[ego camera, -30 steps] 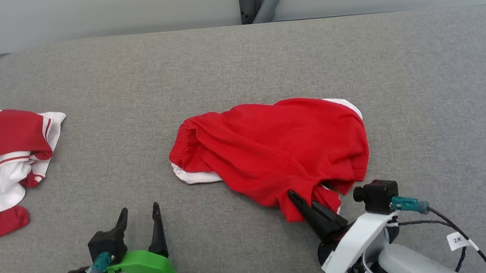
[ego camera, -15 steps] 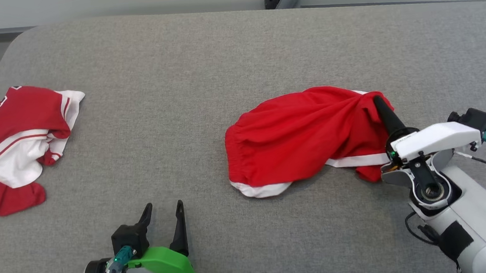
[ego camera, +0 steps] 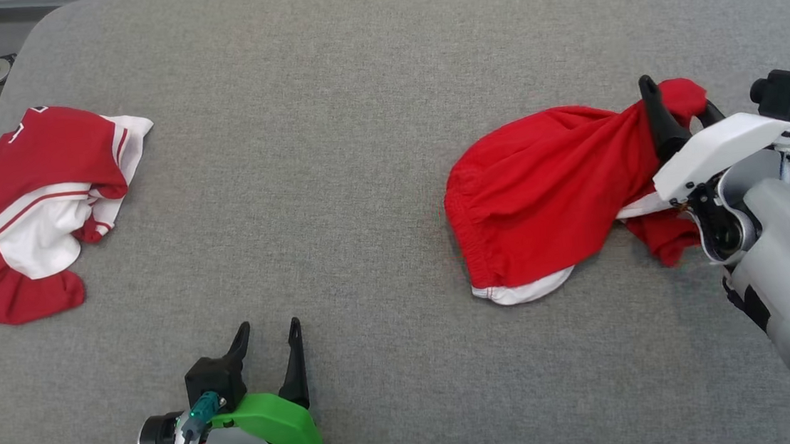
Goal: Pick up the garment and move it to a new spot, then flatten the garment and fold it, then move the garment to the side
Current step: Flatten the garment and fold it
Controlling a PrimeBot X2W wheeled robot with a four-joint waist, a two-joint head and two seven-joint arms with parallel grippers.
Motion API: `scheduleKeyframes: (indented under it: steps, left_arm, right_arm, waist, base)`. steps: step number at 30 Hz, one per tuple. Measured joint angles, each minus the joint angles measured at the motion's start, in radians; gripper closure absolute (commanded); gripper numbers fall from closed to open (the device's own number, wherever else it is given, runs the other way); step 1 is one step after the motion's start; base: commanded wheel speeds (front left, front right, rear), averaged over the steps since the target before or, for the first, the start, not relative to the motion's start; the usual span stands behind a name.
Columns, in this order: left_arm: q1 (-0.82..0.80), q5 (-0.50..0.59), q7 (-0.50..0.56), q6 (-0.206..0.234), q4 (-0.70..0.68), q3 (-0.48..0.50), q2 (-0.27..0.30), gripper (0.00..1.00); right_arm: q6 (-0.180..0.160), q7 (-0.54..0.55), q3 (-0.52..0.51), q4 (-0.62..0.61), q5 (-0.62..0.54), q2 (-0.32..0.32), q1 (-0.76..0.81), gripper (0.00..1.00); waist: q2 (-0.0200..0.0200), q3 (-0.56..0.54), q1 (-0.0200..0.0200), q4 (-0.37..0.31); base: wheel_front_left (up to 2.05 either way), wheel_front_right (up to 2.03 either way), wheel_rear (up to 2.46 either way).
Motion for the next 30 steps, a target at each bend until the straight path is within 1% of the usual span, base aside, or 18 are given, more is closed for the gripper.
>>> scheduleKeyframes:
  steps: [3,5,8,10,13,17,22,24,26,30]
  left_arm:
    - [0.005,0.005,0.000,0.000,0.007,0.008,0.000,0.00]
    - [0.016,0.008,0.000,-0.001,0.011,0.018,0.000,0.00]
    - [0.030,0.016,0.000,-0.007,0.015,0.030,0.000,0.00]
    - [0.035,0.020,0.000,-0.010,0.013,0.035,-0.001,0.00]
    - [0.038,0.029,0.000,-0.016,0.006,0.041,0.000,0.00]
    - [0.043,0.033,0.000,-0.022,-0.006,0.042,0.000,0.00]
    - [0.048,0.032,0.000,-0.026,-0.012,0.029,0.000,0.00]
    - [0.048,0.030,0.000,-0.026,-0.014,0.019,-0.001,0.00]
    - [0.048,0.029,0.000,-0.027,-0.015,0.007,0.000,0.00]
    - [0.046,0.029,0.000,-0.028,-0.014,-0.002,-0.001,0.00]
  right_arm:
    - [0.000,0.000,-0.069,0.021,-0.131,-0.010,0.036,0.00]
    - [0.000,-0.001,-0.093,0.046,-0.207,-0.010,0.085,0.00]
    - [0.000,-0.001,-0.120,0.070,-0.272,0.000,0.162,0.00]
    - [0.000,-0.001,-0.151,0.063,-0.291,0.004,0.198,0.00]
    - [0.000,-0.001,-0.186,0.022,-0.339,0.003,0.255,0.00]
    - [0.000,-0.001,-0.230,-0.072,-0.398,0.014,0.333,0.00]
    - [0.000,-0.001,-0.215,-0.191,-0.464,0.059,0.422,0.00]
    - [0.000,-0.001,-0.211,-0.223,-0.470,0.074,0.440,0.00]
    - [0.000,-0.001,-0.209,-0.244,-0.496,0.075,0.447,0.00]
    - [0.000,-0.001,-0.248,-0.258,-0.520,0.080,0.442,0.00]
  waist:
    - [0.0000,-0.017,0.0000,-0.012]
    - [0.0000,-0.033,0.0000,-0.025]
    - [0.0000,-0.059,0.0000,-0.054]
    - [0.0000,-0.076,0.0000,-0.077]
    - [0.0000,-0.097,0.0000,-0.111]
    - [0.0000,-0.116,0.0000,-0.152]
    - [0.0000,-0.127,0.0000,-0.191]
    - [0.0000,-0.125,0.0000,-0.197]
    - [0.0000,-0.121,0.0000,-0.195]
    - [0.0000,-0.109,0.0000,-0.176]
  base:
    - [0.00,0.00,0.00]
    - [0.00,0.00,0.00]
    - [0.00,0.00,0.00]
    - [0.00,0.00,0.00]
    - [0.00,0.00,0.00]
    - [0.00,0.00,0.00]
    - [0.00,0.00,0.00]
    - [0.00,0.00,0.00]
    - [0.00,0.00,0.00]
    - [0.00,0.00,0.00]
